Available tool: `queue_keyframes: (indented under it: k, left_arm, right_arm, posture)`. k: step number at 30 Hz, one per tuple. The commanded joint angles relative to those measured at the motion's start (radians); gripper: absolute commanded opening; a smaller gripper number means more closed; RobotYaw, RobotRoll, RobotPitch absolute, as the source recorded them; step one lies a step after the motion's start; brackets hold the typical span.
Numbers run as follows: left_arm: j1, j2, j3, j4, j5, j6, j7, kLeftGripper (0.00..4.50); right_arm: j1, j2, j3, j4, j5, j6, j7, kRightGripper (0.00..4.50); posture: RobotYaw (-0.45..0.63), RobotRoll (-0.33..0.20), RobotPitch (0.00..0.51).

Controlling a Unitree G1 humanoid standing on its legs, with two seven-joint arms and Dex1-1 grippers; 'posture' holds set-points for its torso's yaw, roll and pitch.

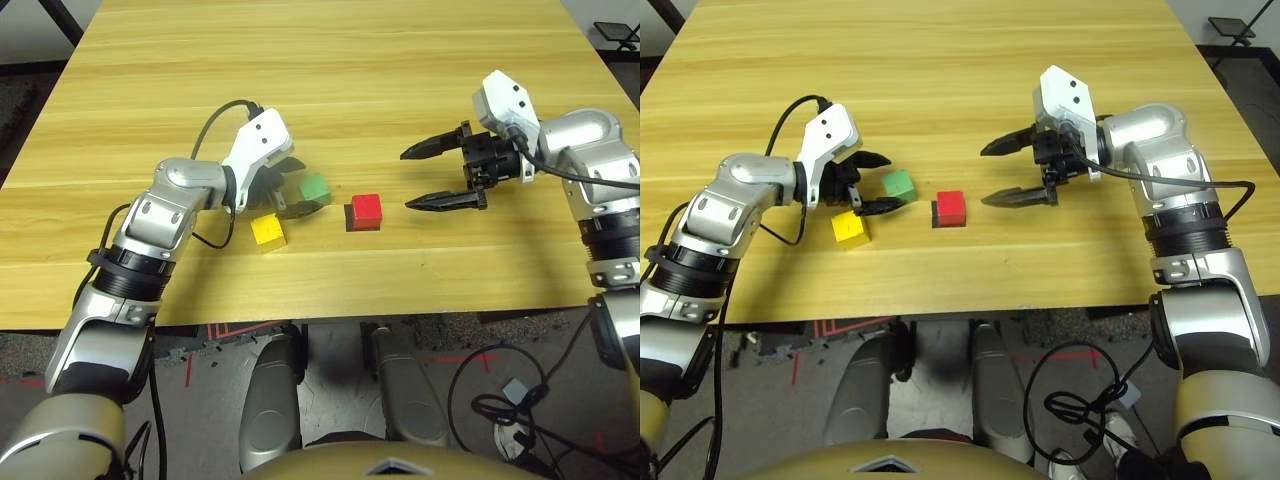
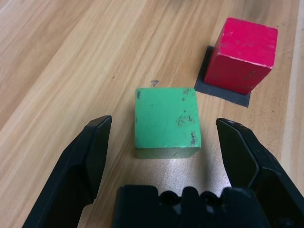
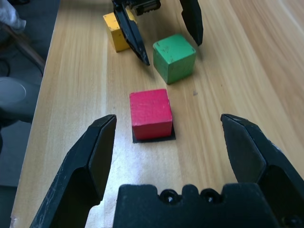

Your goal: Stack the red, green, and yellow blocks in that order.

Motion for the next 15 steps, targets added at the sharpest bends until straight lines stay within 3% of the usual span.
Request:
queue_keyframes:
  k: [1,3,7,15]
  left_arm:
    - [0.011,-0.018,-0.014,0.018,0.015,-0.007,-0.005,4.11]
    - [0.006,-0.028,-0.012,0.012,0.018,-0.006,0.0,3.62]
    - [-0.022,-0.054,0.008,-0.019,0.006,0.034,0.018,2.14]
    - [-0.123,-0.048,0.004,-0.114,-0.028,0.12,-0.021,2.06]
  right_arm:
    - [0.019,-0.014,-0.016,-0.036,0.011,0.009,-0.008,4.5]
    - [0.02,-0.014,-0.018,-0.032,0.011,0.008,-0.014,4.5]
    - [0.02,-0.012,-0.021,-0.015,0.006,0.0,-0.024,4.5]
    - [0.034,-0.018,-0.022,0.033,-0.007,-0.033,-0.032,4.5]
  posture:
    - [0.13,-0.017,0.247]
    - [0.13,-0.015,0.248]
    - [0.13,-0.008,0.246]
    - [0.14,0.011,0.247]
